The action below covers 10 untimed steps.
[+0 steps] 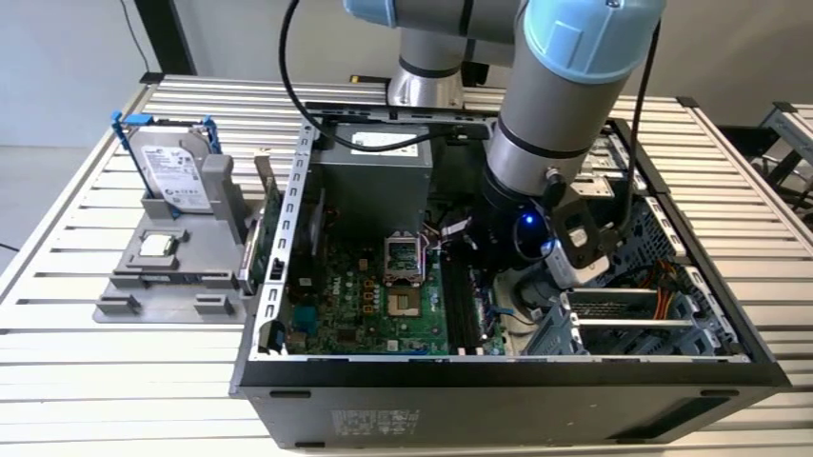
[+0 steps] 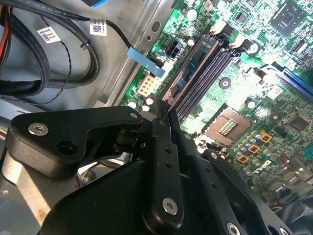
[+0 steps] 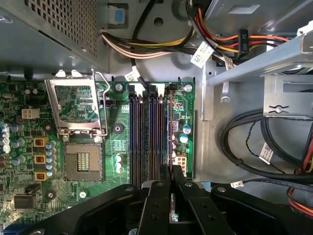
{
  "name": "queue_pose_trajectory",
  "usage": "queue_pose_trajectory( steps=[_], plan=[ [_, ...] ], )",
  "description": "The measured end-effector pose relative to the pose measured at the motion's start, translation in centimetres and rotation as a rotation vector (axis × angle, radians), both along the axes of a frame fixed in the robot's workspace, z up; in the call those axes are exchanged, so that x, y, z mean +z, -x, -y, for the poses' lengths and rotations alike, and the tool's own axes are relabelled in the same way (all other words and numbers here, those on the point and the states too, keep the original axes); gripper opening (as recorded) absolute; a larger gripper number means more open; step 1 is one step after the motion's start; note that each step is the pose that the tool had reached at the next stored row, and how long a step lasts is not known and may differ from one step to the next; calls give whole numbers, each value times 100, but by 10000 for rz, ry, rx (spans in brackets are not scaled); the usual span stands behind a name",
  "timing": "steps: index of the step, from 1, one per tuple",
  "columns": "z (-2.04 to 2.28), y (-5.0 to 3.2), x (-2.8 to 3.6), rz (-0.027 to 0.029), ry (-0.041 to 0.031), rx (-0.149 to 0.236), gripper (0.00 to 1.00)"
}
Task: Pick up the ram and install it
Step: 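Insert the ram into the slot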
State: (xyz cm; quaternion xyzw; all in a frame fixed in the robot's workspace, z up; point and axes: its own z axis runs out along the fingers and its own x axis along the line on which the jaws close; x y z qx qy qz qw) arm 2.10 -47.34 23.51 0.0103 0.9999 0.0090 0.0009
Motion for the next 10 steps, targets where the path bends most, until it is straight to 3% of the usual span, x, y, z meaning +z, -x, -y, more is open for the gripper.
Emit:
queue_pose_trajectory(
  steps=[6,10],
  plan=[
    [5,10,-80,0,2,-160,0],
    [6,24,-86,-1,5,-229,0]
  ],
)
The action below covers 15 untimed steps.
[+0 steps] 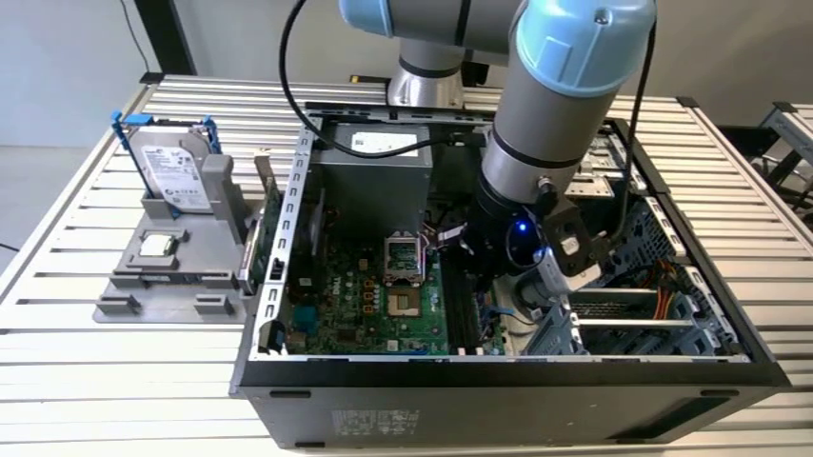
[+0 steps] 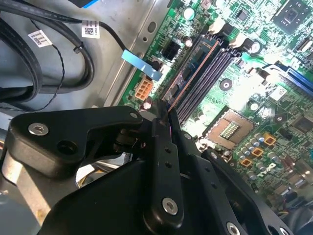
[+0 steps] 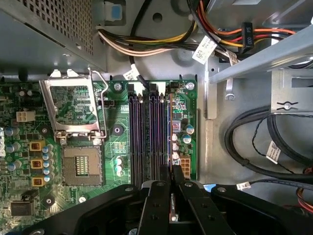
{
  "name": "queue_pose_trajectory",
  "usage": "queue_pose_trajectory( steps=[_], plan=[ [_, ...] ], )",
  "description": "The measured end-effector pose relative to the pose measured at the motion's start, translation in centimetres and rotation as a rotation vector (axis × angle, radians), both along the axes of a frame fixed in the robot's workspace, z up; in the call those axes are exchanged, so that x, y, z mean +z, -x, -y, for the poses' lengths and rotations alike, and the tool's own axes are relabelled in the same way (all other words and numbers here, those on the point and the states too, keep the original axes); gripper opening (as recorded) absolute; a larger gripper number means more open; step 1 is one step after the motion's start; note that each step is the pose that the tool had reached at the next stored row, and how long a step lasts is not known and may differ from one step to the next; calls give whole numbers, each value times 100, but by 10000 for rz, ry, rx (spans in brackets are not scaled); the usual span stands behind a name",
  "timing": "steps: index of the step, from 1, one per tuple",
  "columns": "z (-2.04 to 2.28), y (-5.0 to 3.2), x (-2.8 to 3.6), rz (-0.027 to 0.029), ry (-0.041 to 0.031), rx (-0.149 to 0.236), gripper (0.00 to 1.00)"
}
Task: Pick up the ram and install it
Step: 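Insert the ram into the slot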
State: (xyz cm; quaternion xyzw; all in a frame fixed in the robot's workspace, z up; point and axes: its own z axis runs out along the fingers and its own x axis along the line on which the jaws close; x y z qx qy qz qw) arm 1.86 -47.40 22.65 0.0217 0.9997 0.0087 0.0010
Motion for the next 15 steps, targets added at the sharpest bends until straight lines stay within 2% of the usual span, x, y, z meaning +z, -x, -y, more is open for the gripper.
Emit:
queue_pose_trajectory(
  steps=[15],
  plan=[
    [9,12,-85,1,0,-257,0]
  ],
)
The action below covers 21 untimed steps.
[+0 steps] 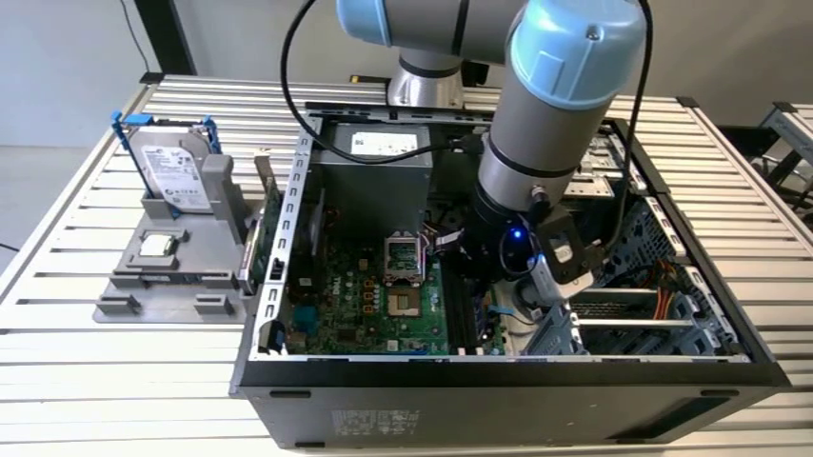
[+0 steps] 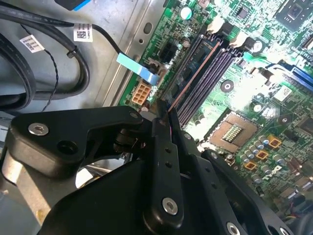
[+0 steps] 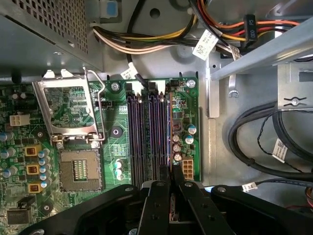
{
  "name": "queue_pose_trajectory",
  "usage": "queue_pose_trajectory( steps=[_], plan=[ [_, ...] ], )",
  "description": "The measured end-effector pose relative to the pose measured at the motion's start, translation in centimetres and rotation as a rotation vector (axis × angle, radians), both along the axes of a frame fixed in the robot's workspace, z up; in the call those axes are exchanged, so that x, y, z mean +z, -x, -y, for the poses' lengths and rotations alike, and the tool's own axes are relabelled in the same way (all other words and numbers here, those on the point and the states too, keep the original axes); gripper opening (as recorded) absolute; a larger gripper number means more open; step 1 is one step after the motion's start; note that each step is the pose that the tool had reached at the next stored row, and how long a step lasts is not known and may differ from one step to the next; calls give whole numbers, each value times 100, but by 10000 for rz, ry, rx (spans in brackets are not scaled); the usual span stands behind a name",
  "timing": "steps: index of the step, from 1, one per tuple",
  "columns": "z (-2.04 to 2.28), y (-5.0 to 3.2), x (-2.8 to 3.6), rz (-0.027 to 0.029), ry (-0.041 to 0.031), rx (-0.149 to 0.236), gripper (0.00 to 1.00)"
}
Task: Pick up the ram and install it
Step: 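Insert the ram into the slot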
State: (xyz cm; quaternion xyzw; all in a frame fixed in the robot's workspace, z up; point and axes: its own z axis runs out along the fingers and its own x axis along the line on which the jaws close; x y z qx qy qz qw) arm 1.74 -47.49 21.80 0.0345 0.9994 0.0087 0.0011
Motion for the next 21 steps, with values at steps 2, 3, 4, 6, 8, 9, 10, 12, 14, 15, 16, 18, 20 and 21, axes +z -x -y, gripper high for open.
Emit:
queue_pose_trajectory(
  steps=[2,3,4,6,8,9,10,12,14,15,16,18,20,21],
  plan=[
    [0,0,-12,1,-5,-4,0],
    [1,0,-13,1,-2,-4,0],
    [1,0,-13,0,-1,-4,0],
    [1,0,-13,-1,0,-4,0],
    [1,0,-14,-1,-2,5,0],
    [2,0,-14,-1,-3,25,0],
    [4,1,-14,-1,-3,56,0],
    [10,1,-10,-1,-5,70,0],
    [9,1,-3,0,-7,70,0],
    [10,1,3,-1,-6,70,0],
    [10,1,9,-1,-7,70,0],
    [9,1,28,0,-10,70,0],
    [9,1,51,0,-14,71,0],
    [9,1,58,0,-15,72,0]
  ],
)
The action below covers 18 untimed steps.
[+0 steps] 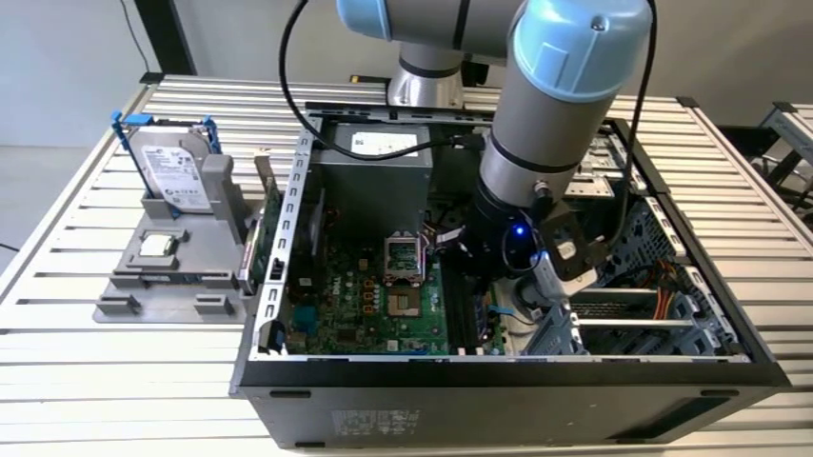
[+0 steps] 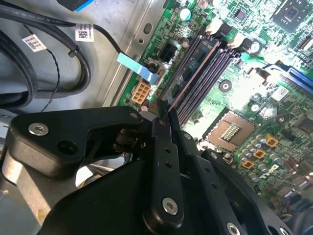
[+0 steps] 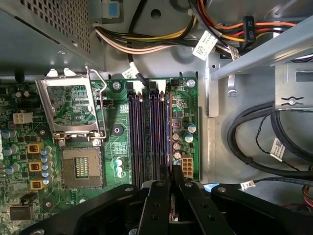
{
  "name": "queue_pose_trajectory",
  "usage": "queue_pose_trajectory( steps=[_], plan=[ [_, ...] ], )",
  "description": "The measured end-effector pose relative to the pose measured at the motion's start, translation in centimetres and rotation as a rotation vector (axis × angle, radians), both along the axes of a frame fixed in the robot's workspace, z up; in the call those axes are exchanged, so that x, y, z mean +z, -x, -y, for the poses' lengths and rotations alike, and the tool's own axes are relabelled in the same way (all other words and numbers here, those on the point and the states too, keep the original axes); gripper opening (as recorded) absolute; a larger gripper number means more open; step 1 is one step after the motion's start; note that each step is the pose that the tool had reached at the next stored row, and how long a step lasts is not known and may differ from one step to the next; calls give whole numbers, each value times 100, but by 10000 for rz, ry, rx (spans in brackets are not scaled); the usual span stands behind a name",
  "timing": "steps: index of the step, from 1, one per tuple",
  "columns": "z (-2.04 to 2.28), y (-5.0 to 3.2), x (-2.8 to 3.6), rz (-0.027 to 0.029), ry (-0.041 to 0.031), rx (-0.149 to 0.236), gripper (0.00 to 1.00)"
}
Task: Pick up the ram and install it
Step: 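Insert the ram into the slot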
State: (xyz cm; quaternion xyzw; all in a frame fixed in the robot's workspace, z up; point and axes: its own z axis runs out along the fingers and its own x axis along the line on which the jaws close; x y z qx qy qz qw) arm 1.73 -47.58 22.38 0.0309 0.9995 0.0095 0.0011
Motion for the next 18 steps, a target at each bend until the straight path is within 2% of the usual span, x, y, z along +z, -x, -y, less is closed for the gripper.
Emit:
queue_pose_trajectory(
  steps=[5,18],
  plan=[
    [0,25,2,0,0,179,0],
    [-6,31,-20,0,0,298,0]
  ],
)
